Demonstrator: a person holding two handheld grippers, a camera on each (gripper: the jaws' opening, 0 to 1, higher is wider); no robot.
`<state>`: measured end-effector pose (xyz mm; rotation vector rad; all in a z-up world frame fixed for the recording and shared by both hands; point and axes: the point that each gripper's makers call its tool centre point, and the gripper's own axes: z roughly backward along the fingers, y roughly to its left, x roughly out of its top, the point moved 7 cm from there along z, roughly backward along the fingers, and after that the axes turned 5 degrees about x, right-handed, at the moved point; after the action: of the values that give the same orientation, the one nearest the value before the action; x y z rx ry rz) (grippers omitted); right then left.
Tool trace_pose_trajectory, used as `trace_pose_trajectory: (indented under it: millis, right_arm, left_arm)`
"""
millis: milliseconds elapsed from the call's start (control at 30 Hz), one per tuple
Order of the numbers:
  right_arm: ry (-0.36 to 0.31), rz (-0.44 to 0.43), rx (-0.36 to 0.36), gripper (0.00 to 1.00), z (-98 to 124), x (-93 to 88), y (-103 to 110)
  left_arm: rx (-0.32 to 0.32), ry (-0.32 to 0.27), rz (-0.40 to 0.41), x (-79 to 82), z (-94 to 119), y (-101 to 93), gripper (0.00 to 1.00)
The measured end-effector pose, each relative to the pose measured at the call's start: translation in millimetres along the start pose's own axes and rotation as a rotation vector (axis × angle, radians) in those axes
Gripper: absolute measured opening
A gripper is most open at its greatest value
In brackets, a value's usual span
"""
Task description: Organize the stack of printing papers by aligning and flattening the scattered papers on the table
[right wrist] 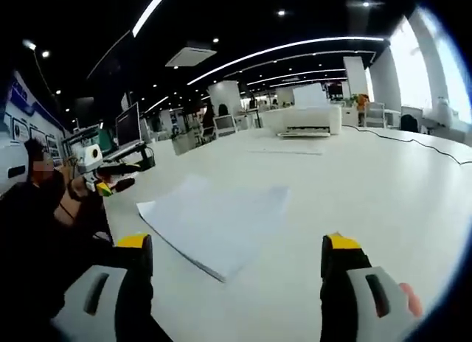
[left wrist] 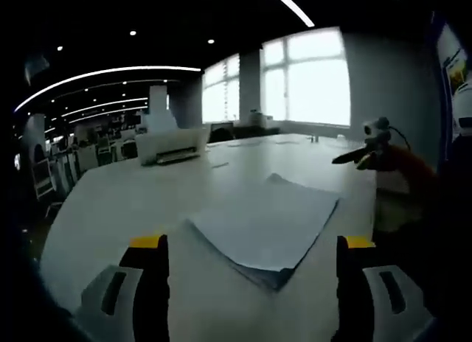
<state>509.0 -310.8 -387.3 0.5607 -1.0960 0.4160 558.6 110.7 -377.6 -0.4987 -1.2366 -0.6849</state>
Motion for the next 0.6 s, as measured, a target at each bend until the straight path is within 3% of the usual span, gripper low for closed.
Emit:
trace_pose_trajectory:
  millis: [300, 600]
  right_arm:
    - [0.043, 0.041, -0.015, 0.9, 27, 1.7, 15]
    - [0.047, 0.063, -0.008, 0.9, 32, 5.2, 24]
  left_arm:
    - [0.019, 0.02, -0.005, -1.7, 16, -6.9, 0.97]
    - [0.028, 0.028, -0.015, -1.7, 21, -9.7, 0.97]
